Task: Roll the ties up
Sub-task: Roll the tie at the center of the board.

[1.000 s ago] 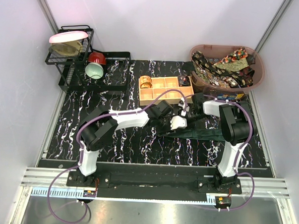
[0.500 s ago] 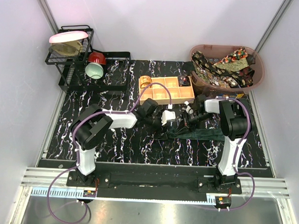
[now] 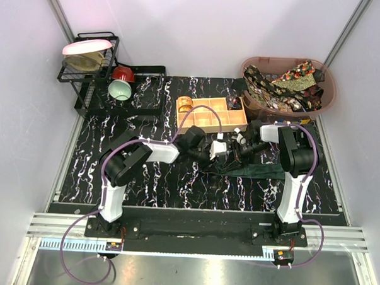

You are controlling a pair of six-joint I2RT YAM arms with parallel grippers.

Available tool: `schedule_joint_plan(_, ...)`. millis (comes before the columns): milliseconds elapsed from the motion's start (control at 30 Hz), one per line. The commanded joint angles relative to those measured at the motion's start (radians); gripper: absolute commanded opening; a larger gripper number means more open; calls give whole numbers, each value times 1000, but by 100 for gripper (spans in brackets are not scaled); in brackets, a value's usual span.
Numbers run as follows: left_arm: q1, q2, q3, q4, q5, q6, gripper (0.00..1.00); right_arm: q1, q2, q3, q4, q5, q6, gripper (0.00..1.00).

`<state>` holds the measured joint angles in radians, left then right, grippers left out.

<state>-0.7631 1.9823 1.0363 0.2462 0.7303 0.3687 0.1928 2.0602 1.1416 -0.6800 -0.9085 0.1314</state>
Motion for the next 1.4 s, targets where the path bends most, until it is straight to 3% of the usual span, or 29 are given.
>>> schedule_joint_plan(0, -24, -23, 76, -278, -152, 160, 30, -19, -12, -3, -4, 76, -41, 32)
schedule_joint_plan(167, -62, -43, 113, -490, -328, 207, 32, -35, -119, -14, -26, 14, -92, 43)
schedule_joint_plan(300, -93, -28, 151, -551, -391, 213, 33, -35, -146, -32, 42, -102, -10, 42)
schedule_joint_plan(533, -111, 21, 231, -627, -443, 177, 34, 7, -101, -52, 82, -106, 25, 41)
schedule_joint_plan(667, -110, 27, 238, -640, -437, 168, 34, 14, -80, -52, 79, -61, 10, 33)
schedule_joint_plan(767, -111, 26, 238, -640, -422, 162, 39, 13, -71, -51, 65, -21, -1, 3)
schedule_joint_plan(933, -94, -11, 196, -564, -348, 141, 59, 7, -64, -55, 57, 80, 2, 0)
schedule_joint_plan(1033, -81, -37, 171, -483, -292, 118, 64, 4, -61, -56, 43, 120, 1, 0)
schedule_joint_plan(1200, -47, -68, 124, -302, -174, 92, 70, -1, -55, -51, 22, 186, -9, 0)
schedule_joint_plan(1367, -36, -56, 65, -112, -63, 82, 69, -4, -37, -39, 3, 226, -13, 0)
